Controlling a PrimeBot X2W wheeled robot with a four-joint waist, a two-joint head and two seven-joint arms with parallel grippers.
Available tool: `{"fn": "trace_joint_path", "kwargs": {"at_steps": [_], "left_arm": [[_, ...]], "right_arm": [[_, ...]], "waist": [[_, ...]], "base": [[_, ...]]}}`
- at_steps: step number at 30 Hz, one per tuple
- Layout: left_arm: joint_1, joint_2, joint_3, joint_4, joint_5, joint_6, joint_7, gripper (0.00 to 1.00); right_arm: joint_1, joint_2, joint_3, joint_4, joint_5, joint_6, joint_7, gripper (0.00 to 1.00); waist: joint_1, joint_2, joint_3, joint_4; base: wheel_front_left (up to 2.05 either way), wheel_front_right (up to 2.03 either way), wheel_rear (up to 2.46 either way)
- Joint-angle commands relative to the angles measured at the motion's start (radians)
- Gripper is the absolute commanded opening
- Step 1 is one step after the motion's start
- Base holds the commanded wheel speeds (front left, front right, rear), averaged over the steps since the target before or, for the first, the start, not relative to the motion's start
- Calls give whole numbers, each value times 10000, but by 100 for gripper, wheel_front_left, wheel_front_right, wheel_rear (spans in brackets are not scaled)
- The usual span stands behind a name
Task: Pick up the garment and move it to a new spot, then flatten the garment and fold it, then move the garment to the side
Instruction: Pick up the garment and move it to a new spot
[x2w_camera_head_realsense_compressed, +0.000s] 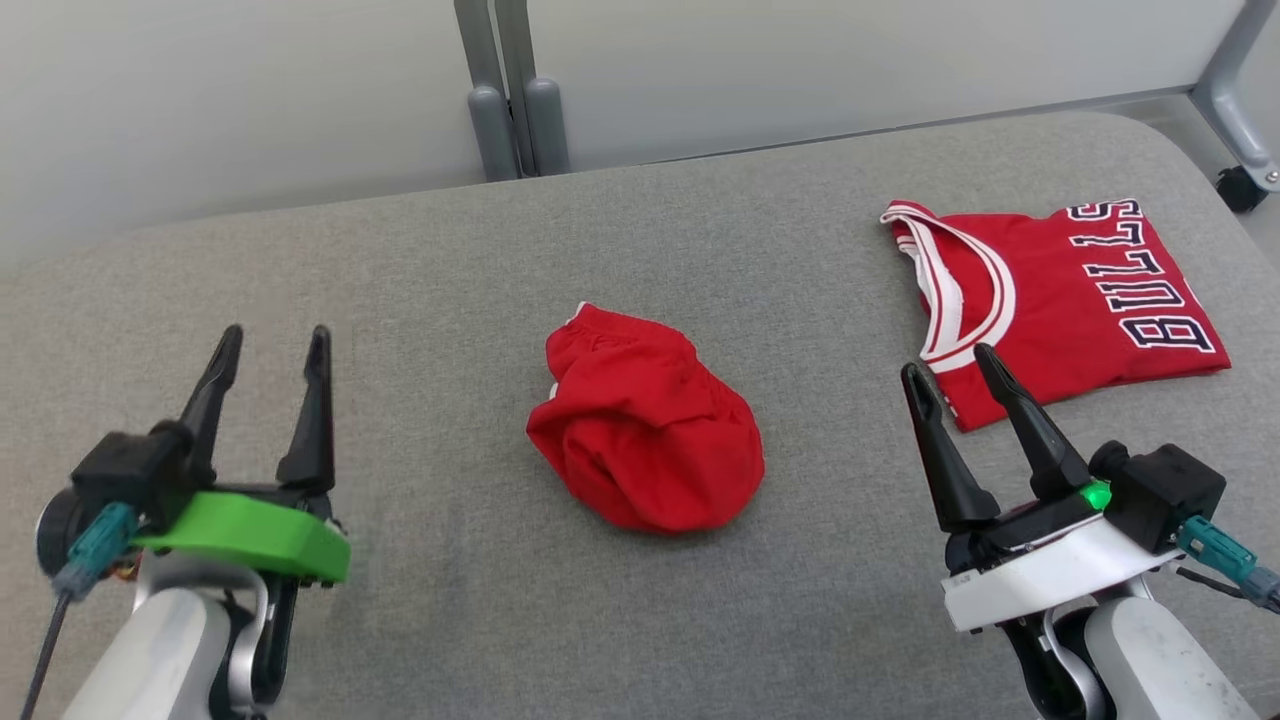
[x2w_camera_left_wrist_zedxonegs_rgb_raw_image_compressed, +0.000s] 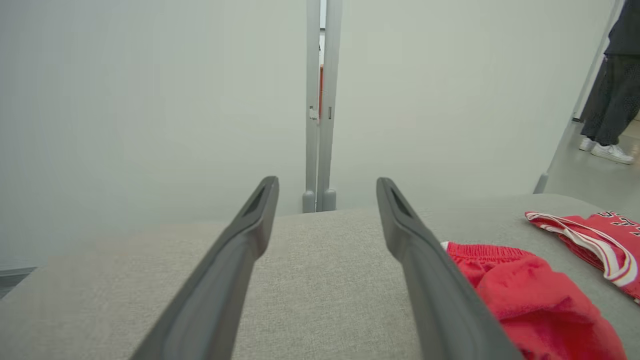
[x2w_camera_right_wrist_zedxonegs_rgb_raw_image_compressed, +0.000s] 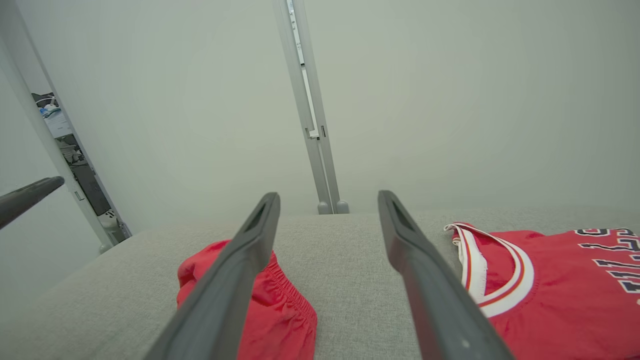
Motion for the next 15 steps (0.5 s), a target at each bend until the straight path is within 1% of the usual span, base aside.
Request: {"fn": "trace_joint_path", "kwargs": {"at_steps": [1,3,4,6,10,15], "left_arm": [[511,55,265,-253,-43,182,-96,100],[1154,-39,774,-760,180,422,-161,100],[1514,-215,1151,-1101,334,525,-166,100],[2184,-609,1661,-1608,672,556,-141,100],[2945,-1292,2196,-1976,1214,176,-136,100],[3154,-1910,2659,-1937,1727,-365,-137,100]], "right_arm": [[139,-26,-28,24,85,-4,-25,100],[208,9,-84,65,112,-4,-25,100],[241,34,-147,76,147,-4,-25,100],[316,81,-244,89,186,-4,-25,100],[341,-8,-308,187,195,-4,-25,100],[245,-119,-271,301,207,-4,-24,100]], "waist": [[0,0,-84,80],[0,0,-94,86],[0,0,-89,99],[0,0,-48,145],[0,0,63,285],[0,0,37,416]], "base": [[0,0,0],[0,0,0],[0,0,0],[0,0,0],[0,0,0],[0,0,0]]}}
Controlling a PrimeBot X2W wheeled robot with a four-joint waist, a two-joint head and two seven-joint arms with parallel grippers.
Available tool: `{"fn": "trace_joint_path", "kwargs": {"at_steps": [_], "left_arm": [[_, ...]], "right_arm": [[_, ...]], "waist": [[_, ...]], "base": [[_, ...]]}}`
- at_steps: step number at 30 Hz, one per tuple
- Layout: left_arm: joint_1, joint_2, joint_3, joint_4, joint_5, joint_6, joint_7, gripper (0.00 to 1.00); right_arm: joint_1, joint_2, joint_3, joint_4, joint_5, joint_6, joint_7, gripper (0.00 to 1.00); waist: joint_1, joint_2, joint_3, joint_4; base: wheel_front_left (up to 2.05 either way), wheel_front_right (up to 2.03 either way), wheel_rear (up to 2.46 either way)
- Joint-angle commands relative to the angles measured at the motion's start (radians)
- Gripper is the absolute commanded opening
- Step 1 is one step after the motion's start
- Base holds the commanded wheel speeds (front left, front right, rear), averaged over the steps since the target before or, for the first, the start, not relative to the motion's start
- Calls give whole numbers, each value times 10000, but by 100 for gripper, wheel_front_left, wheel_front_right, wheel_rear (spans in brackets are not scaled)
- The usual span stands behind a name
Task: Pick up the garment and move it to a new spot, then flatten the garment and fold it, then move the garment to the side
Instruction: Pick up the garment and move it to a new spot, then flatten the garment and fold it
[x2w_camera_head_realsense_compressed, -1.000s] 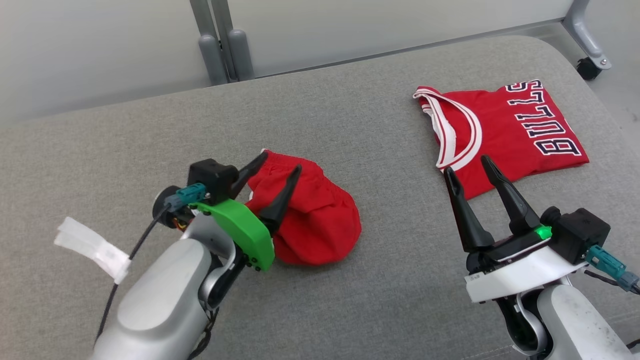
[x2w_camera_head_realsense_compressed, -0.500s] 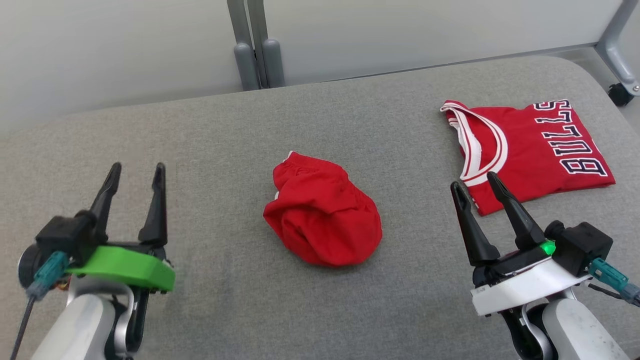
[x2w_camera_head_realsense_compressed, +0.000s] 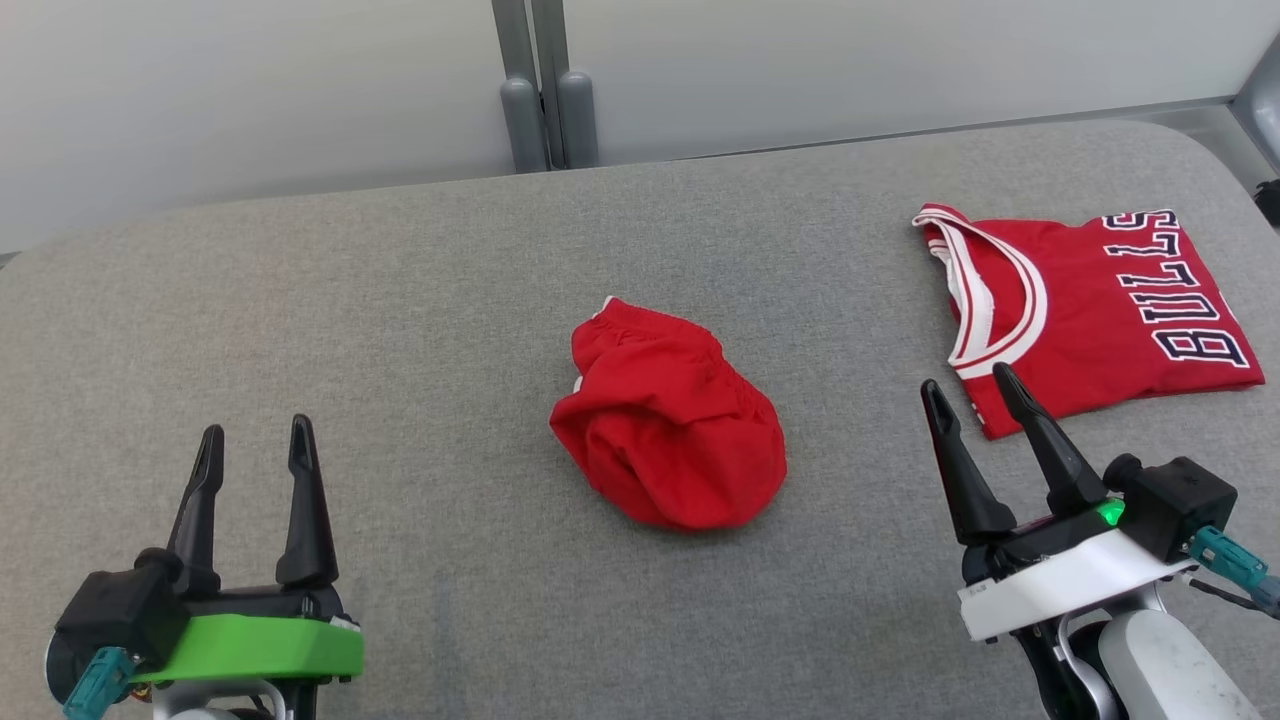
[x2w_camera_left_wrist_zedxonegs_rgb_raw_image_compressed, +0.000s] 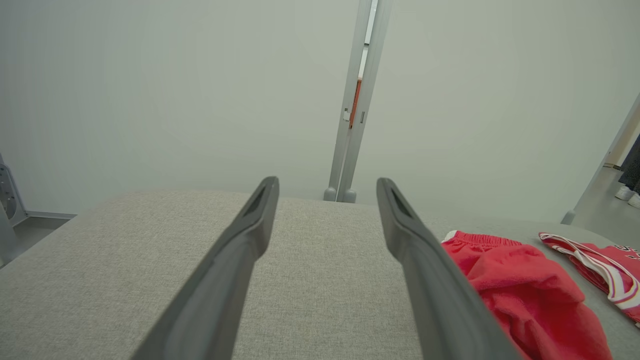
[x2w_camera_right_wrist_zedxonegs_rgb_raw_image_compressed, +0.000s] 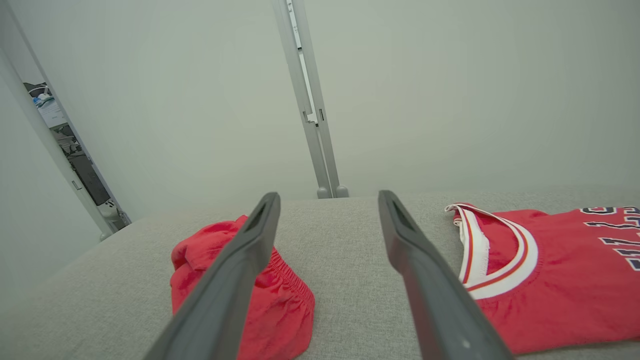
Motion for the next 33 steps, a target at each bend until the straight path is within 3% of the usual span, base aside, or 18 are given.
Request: {"fn": "trace_joint_path", "kwargs": {"at_steps": [1,10,19,33], "left_arm": [[142,-82,134,62,206,-157,5,100],[9,-709,666,433,736,-829,4,100],[-361,-1129,855,749,1026,-1278,3,100],[-1090,-1603,1131,1214,1301,-1721,3,100]], "right_arm": [[-56,-74,23,40,88,-4,-25,100],[-364,-412,744,647,417,-4,5,100],[-1995,-1244,2266,2792,1620,-4,2341,100],[-4483,-1310,3991,5945,3243,-4,4210,100]], "waist": [[0,-1,-22,34],[0,-1,-35,343],[0,-1,344,989],[0,-1,1412,2433]], "base": [[0,0,0],[0,0,0],[0,0,0],[0,0,0]]}}
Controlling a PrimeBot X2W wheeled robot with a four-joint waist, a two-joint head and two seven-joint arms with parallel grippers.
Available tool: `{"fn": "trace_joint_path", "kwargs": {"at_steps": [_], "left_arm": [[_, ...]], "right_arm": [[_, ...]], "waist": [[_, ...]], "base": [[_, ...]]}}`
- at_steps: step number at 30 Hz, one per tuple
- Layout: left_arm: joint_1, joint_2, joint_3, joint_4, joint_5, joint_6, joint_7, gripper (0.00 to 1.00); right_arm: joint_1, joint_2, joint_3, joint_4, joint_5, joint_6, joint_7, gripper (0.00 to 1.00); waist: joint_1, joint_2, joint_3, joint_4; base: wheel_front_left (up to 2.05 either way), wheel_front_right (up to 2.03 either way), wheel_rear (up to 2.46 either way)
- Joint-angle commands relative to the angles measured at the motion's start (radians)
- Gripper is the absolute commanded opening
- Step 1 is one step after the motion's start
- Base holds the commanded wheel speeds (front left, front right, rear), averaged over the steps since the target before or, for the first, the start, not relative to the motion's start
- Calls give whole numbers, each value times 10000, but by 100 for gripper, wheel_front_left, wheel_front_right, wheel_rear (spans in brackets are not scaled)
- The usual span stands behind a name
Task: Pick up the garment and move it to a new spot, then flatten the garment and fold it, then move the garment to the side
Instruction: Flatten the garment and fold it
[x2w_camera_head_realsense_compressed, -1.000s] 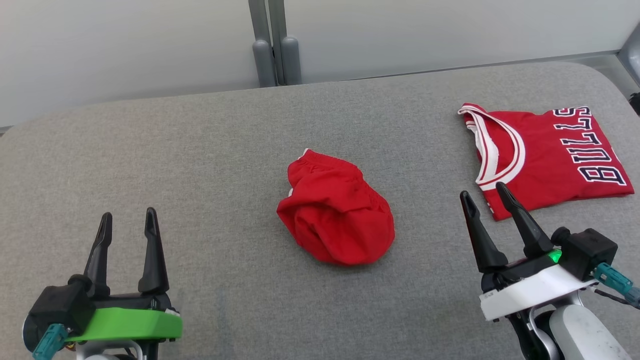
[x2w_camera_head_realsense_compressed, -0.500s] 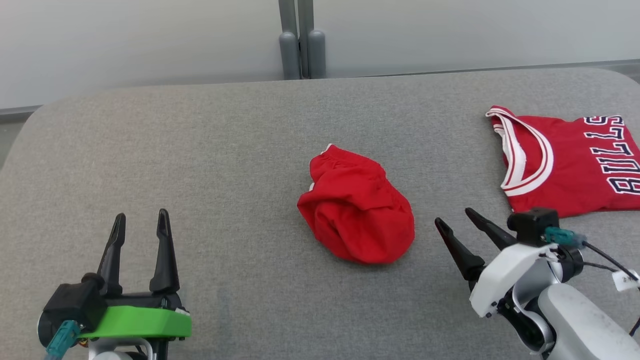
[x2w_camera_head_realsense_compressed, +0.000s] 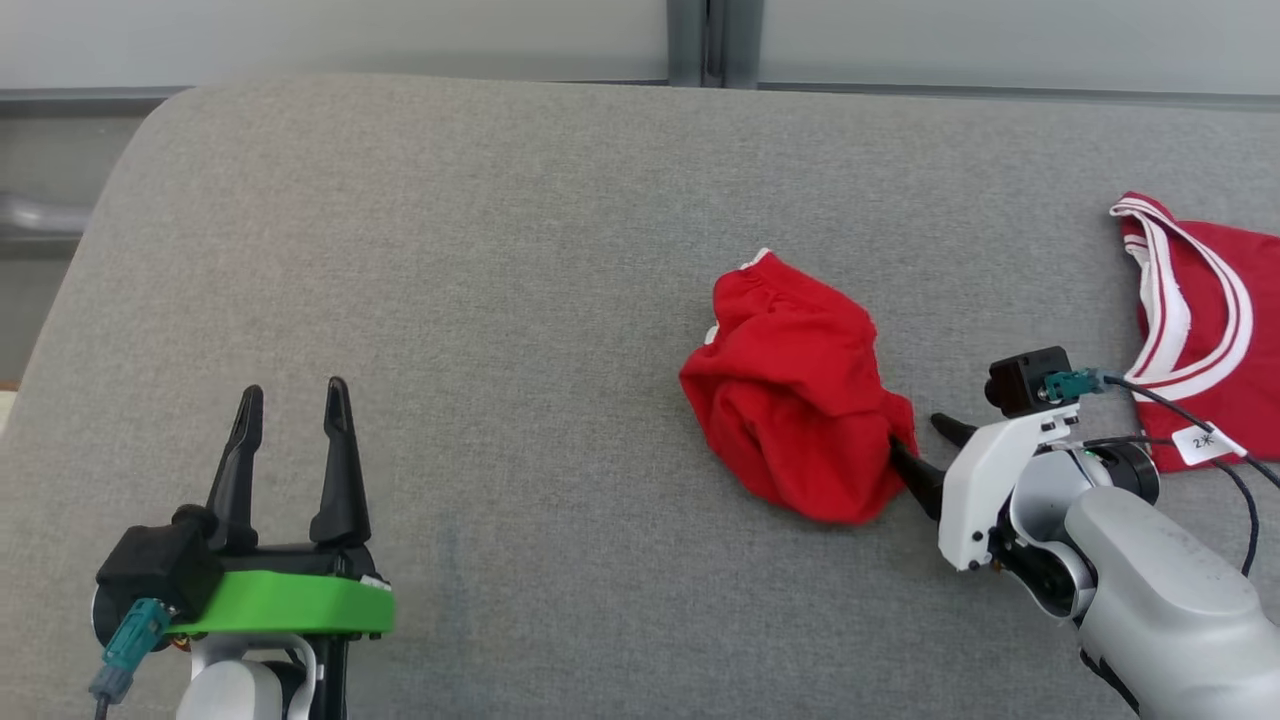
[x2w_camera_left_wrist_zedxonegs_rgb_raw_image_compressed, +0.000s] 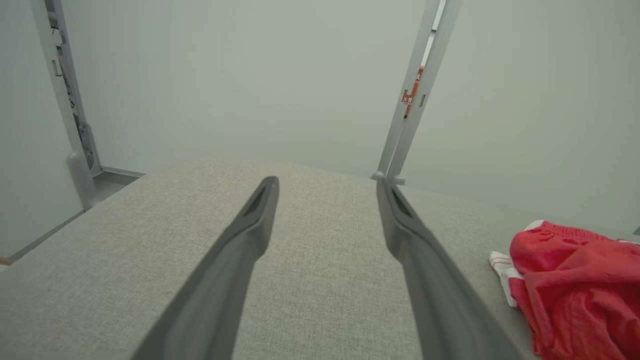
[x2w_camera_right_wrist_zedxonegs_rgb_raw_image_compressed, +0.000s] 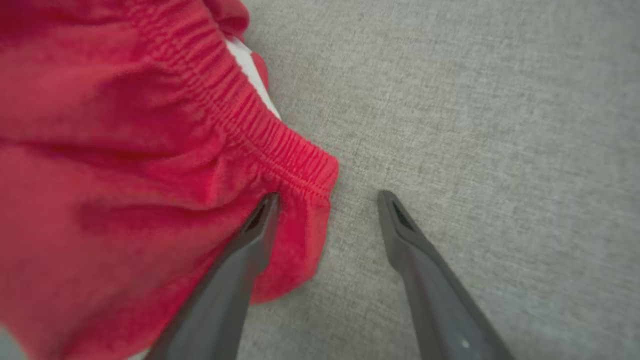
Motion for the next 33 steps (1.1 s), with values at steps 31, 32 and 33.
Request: {"fn": "trace_joint_path", "kwargs": {"at_steps": [31,32,33], "left_arm": [[116,-309,377,465,349,-368,2,100],[103,-315,383,475,352,-368,2,100],[94,-315,389,484,355,-359,2,100]], "right_arm": [[-2628,971,2913,-2708,1245,-3,-3261,0],[-2759,1051,2917,-2795,1299,-3,-3350,0],[-2899,1093,2906,-2871,1312,-3,-3431,0]], "waist": [[0,-1,-611,614],[0,-1,-606,622],[0,-1,-598,625]], "base": [[0,0,0],[0,0,0],[0,0,0]]}}
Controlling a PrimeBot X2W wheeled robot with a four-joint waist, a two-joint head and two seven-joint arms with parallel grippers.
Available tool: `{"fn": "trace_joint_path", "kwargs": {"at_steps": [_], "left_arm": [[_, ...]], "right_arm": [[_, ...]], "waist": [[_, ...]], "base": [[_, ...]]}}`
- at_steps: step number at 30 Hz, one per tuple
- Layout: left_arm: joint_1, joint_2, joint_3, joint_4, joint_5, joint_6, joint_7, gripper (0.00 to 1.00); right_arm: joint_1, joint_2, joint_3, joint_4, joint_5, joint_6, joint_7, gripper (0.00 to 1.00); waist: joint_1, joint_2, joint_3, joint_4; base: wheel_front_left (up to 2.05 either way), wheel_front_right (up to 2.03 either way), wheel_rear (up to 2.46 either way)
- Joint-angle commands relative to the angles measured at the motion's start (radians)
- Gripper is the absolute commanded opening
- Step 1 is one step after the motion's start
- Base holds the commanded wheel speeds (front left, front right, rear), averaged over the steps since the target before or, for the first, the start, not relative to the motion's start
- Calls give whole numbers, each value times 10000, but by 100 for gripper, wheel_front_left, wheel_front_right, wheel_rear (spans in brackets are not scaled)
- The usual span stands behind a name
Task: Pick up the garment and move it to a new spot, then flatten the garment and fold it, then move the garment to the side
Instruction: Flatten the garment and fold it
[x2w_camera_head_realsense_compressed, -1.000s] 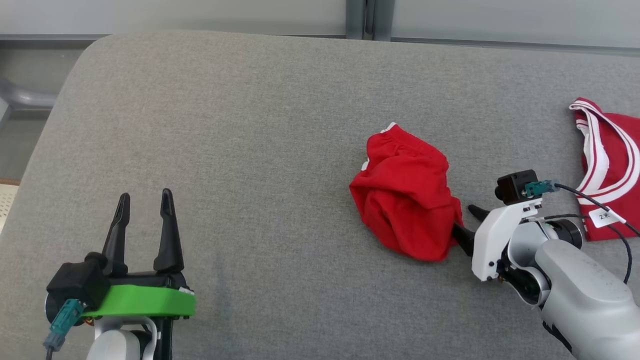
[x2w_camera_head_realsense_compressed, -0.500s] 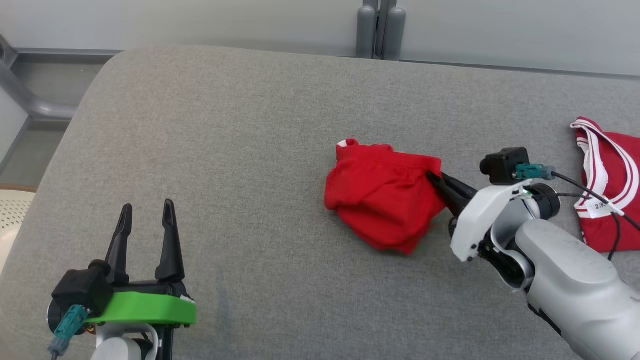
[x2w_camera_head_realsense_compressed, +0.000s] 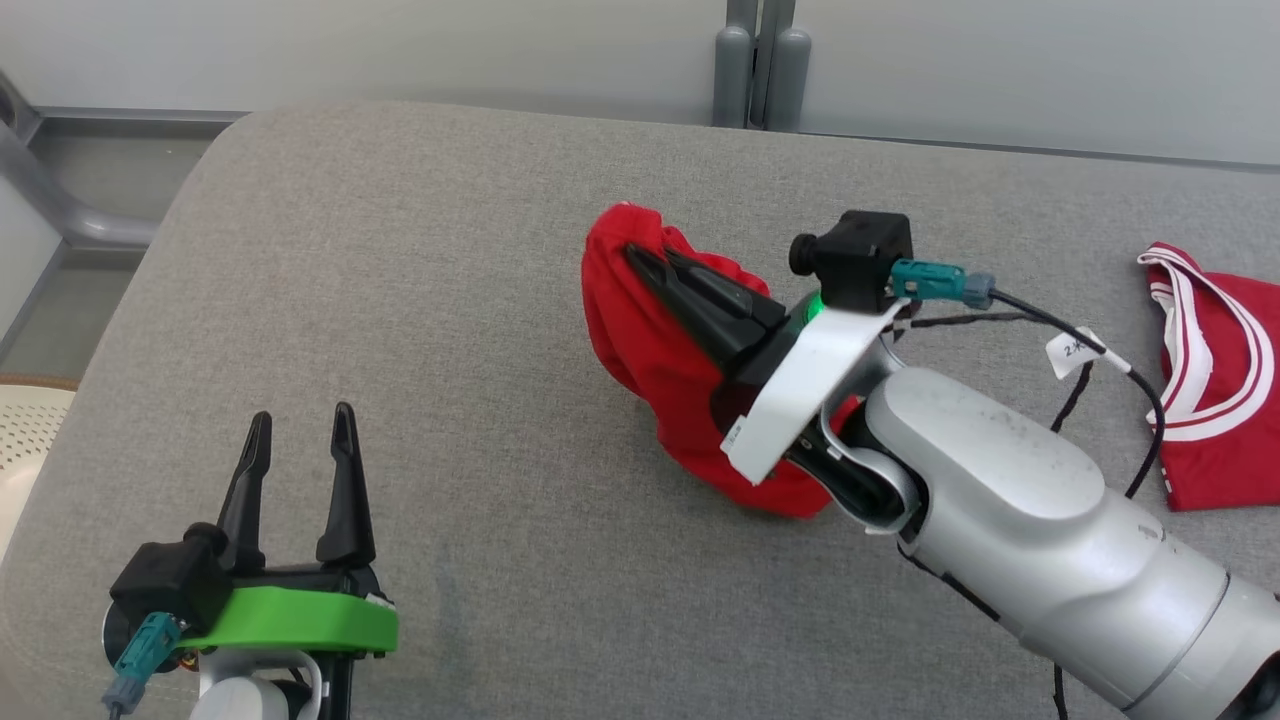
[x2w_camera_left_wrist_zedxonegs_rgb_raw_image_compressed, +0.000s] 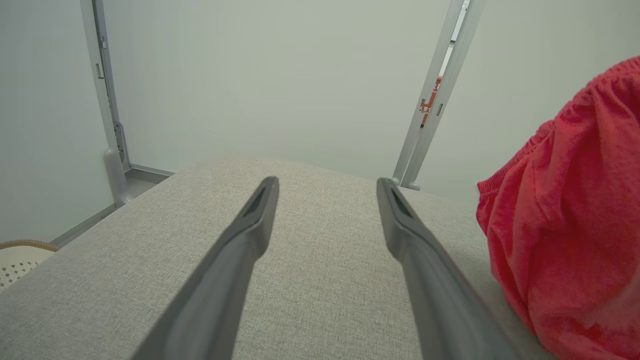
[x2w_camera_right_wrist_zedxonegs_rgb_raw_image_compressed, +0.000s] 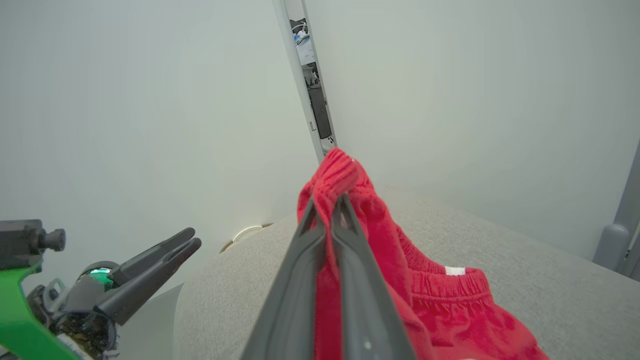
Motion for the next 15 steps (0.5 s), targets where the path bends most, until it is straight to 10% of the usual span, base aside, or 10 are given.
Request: {"fn": "trace_joint_path", "kwargs": {"at_steps": [1,15], "left_arm": [[-89,4,38,42,32,-20,2,100],[35,-33,-10,165,33,-61,2,100]], "right_arm": [[-272,-25,-82,-92,52,-1,-158,0],[476,-1315,-3826,88,-404,-1,-601,0]], "waist": [[0,0,13,-2],[0,0,60,-815]], "base": [[0,0,0],[0,0,0]]}}
